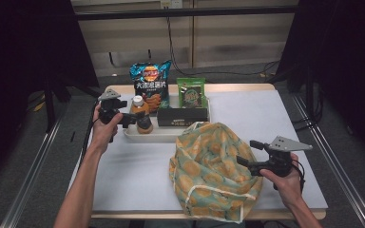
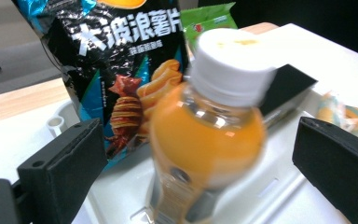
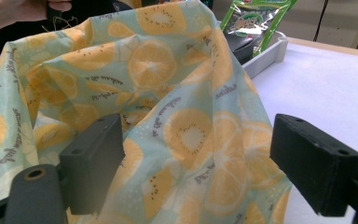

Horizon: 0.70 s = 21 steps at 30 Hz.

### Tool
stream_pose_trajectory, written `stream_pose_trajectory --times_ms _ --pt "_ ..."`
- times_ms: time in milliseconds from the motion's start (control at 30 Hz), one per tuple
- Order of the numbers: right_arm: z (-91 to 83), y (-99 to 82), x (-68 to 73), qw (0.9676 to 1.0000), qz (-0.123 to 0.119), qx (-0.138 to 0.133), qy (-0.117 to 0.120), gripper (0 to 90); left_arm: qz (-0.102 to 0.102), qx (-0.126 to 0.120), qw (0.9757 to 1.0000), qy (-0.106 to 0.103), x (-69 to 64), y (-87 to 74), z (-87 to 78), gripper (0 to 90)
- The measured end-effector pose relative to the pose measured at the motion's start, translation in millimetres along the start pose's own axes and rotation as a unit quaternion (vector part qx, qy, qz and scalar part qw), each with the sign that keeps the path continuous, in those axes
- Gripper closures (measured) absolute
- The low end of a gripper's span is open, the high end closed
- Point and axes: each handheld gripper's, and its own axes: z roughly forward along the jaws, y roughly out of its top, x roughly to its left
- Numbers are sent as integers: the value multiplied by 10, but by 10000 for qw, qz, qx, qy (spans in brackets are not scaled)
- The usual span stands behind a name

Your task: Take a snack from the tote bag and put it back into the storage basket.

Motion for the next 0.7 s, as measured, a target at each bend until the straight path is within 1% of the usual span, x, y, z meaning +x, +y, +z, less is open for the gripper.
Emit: stream_pose_trajectory --times_ms 33,67,100,167,200,267,333,367,433,467,533,567,633,700 --pt "-5 -1 5 10000 8 3 -5 149 25 34 10000 46 -25 -11 -29 26" --pt "-7 -2 13 10000 10 -7 10 148 -3 47 9999 94 -50 -24 -54 26" --pt "-14 -3 22 10000 -7 1 -11 142 8 72 9999 89 -62 -36 -86 26" --pt "-21 1 38 10000 -13 -15 -37 132 17 48 9999 110 -108 -48 -144 26" --pt "-21 4 41 10000 -24 -21 -16 129 61 33 9999 140 -135 -47 -187 26" --pt "-24 11 49 10000 -48 -30 -44 121 12 -74 9999 145 -179 -49 -255 26" --pt "-30 14 51 10000 -64 -39 -58 116 20 -101 9999 112 -225 -65 -313 26" --pt "-31 14 51 9999 -74 -41 -71 108 16 -117 9999 85 -260 -86 -339 26" --pt "-35 15 52 9999 -31 -47 -127 93 53 -72 9999 132 -306 -122 -369 29" --pt "-36 17 53 9999 -21 -53 -143 86 54 -91 9998 170 -340 -149 -396 29" --pt "-43 25 52 9998 -22 -92 -165 73 41 -128 9998 134 -365 -183 -438 28" --pt "-49 32 51 9998 6 -97 -184 61 46 -97 9998 157 -383 -200 -462 30" --pt "-55 49 47 9997 28 -134 -187 52 58 -129 9996 225 -421 -238 -520 29" --pt "-63 62 48 9996 49 -163 -203 48 -15 -178 9996 229 -442 -288 -586 28"
